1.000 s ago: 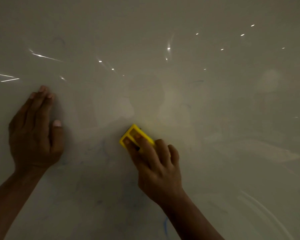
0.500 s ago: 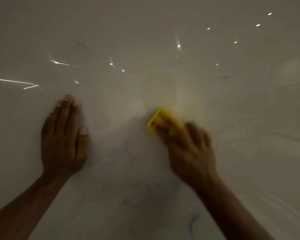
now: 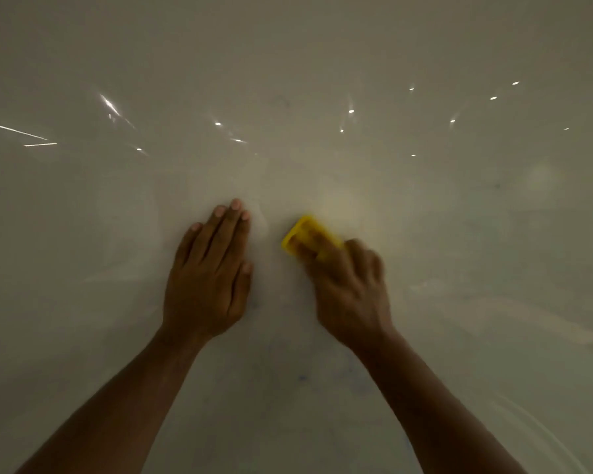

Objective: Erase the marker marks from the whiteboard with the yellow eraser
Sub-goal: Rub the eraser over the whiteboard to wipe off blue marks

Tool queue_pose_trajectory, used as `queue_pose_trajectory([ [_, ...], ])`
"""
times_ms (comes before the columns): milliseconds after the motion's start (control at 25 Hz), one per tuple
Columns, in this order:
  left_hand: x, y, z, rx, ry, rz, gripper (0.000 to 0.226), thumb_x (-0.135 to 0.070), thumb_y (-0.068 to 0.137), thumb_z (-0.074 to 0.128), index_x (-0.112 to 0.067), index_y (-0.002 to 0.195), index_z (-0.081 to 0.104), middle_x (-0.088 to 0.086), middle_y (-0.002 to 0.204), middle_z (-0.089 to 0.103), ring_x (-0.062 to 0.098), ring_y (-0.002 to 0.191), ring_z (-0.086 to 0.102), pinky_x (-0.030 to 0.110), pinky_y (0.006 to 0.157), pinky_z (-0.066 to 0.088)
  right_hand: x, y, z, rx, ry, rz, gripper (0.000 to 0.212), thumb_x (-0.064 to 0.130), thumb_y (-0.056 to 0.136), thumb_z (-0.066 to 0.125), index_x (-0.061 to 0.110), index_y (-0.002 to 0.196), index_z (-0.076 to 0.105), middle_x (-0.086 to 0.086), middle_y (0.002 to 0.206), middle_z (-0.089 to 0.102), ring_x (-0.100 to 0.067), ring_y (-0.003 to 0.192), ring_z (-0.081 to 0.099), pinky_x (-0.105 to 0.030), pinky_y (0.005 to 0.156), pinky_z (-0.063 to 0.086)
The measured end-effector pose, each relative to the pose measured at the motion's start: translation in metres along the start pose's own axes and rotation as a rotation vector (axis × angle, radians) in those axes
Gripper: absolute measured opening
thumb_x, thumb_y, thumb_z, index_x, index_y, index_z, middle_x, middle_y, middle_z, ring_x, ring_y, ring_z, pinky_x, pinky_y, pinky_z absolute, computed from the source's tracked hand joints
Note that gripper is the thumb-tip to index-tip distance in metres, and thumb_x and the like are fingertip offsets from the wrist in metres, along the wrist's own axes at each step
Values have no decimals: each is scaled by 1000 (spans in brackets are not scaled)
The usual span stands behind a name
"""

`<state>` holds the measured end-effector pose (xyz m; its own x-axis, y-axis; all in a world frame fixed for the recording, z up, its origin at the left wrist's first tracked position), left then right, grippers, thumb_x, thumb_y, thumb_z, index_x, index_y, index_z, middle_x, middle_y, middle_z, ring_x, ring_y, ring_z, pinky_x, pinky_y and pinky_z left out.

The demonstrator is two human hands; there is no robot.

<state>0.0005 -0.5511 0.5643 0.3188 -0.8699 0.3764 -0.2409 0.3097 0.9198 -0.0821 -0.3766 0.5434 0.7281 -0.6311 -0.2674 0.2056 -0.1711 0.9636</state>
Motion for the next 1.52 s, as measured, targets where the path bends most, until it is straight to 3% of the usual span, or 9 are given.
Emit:
queue_pose_trajectory([
  [240,34,-74,-15,106,10,72,62,-29,111,40,-3,167,45,15,176,42,34,159,45,56,127,35,-23,-21,-6,-26,62,347,45,21,100,55,23,144,64,-6,159,46,-40,115,54,-48,93,46],
  [400,46,-83,-20,162,25,126,64,-33,109,42,-2,164,49,17,174,45,35,156,48,56,125,37,46,-36,5,210,10,-261,62,20,93,54,31,154,53,1,161,47,-36,119,53,-43,93,52],
  [560,46,-77,-24,181,14,154,64,-32,106,43,2,160,53,21,169,49,35,154,47,54,123,35,-21,-29,-17,31,76,447,57,19,91,67,20,148,61,-4,162,42,-38,119,50,-47,97,45],
  [760,42,-74,-33,197,4,195,65,-34,103,43,5,153,58,25,163,55,44,146,59,54,119,36,76,-48,2,264,9,-270,65,21,92,56,28,157,49,-1,162,45,-33,114,56,-39,90,49],
  [920,60,-84,-11,176,-14,186,67,-40,111,37,0,162,52,18,174,43,31,161,39,51,128,29,13,-32,-11,82,89,359,61,18,90,54,19,151,58,-6,157,49,-35,103,54,-42,85,50],
  [1080,74,-101,14,157,-40,191,70,-48,115,29,-9,174,32,9,184,27,24,174,16,51,134,23,119,-59,17,347,65,-325,68,25,93,52,22,160,41,-8,158,42,-38,114,53,-43,94,49],
  [1280,94,-114,40,203,-15,165,75,-55,112,31,-17,176,28,6,184,27,27,173,20,45,140,10,12,-36,-17,119,93,59,60,15,95,55,25,154,54,-1,160,47,-34,109,58,-41,89,51],
  [1440,94,-115,40,195,-28,159,74,-54,111,32,-16,175,31,6,184,27,27,172,21,46,140,10,-23,-37,-24,273,-50,-441,69,15,92,54,27,159,45,-2,158,43,-35,119,60,-43,97,52],
  [1520,96,-117,41,201,-35,149,74,-54,111,33,-17,175,32,6,184,28,28,172,23,47,139,11,-105,-11,-45,203,-68,-180,69,8,89,61,24,155,51,-6,159,48,-38,117,61,-46,97,52],
])
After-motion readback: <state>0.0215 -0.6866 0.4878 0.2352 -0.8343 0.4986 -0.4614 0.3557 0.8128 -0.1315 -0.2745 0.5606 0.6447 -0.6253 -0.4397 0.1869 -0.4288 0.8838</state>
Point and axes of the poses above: each hand's wrist, its own y-axis towards the middle knuckle, its own z-axis out of the palm, x = y × z, the point moved 9 cm from there along y, towards the middle knuckle
